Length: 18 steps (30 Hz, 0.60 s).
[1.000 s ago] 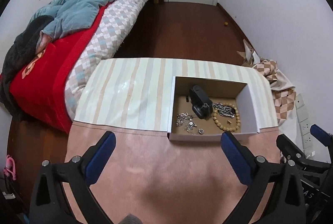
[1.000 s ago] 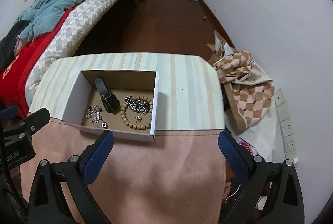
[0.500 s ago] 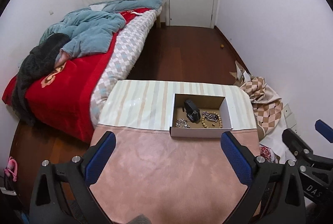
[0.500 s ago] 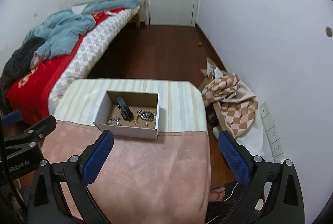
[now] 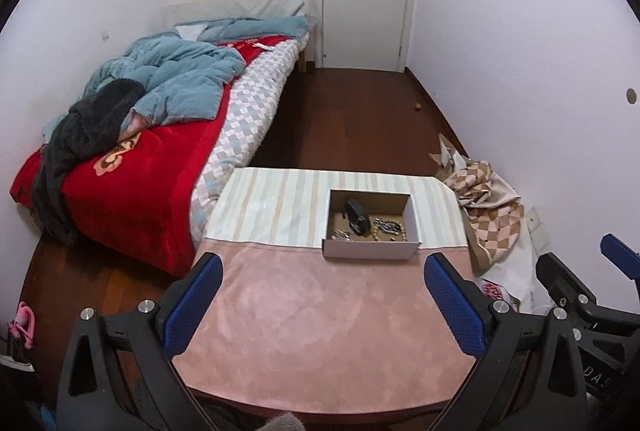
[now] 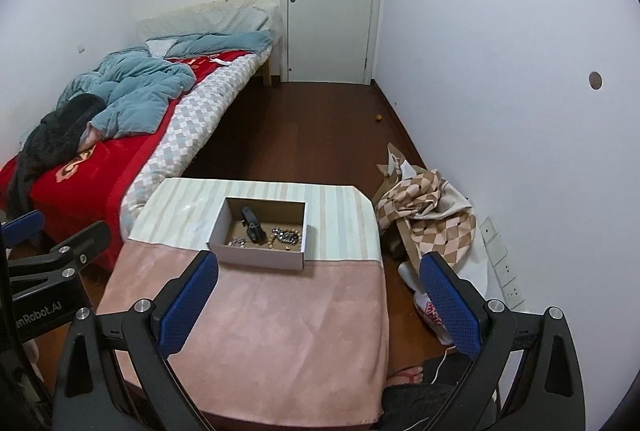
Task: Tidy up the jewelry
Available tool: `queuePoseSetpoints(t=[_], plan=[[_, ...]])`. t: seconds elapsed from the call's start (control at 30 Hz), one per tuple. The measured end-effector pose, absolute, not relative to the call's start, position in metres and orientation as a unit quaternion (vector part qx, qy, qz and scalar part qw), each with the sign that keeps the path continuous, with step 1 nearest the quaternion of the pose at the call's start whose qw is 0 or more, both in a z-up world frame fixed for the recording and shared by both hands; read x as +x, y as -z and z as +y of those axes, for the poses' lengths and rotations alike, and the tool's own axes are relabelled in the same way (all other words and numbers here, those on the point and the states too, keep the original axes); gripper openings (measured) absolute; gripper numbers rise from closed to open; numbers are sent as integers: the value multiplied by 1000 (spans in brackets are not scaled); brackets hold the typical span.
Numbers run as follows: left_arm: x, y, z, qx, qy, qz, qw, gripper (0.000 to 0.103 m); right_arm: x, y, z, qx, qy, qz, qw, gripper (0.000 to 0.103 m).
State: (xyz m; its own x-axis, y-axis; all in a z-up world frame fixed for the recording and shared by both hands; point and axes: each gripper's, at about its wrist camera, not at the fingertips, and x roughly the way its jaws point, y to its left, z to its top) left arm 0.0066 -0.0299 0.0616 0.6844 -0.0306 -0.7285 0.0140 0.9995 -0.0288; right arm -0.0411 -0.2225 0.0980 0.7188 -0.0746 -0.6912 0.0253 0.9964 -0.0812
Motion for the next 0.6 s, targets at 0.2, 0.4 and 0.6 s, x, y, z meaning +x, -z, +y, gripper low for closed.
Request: queuePoseSetpoints(t=[0.2,0.4,0.6], plan=[[21,-75,-29,-18,10,405,914,103,-29,-112,-225,-32,31,383,922,103],[41,-84,-29,-16,3,408,913,103,-1,-121,-225,-21,29,393,919,103],[61,-80,-25,-15,-5,413,911,103,28,-116,-223,-23,34,406,913,103]])
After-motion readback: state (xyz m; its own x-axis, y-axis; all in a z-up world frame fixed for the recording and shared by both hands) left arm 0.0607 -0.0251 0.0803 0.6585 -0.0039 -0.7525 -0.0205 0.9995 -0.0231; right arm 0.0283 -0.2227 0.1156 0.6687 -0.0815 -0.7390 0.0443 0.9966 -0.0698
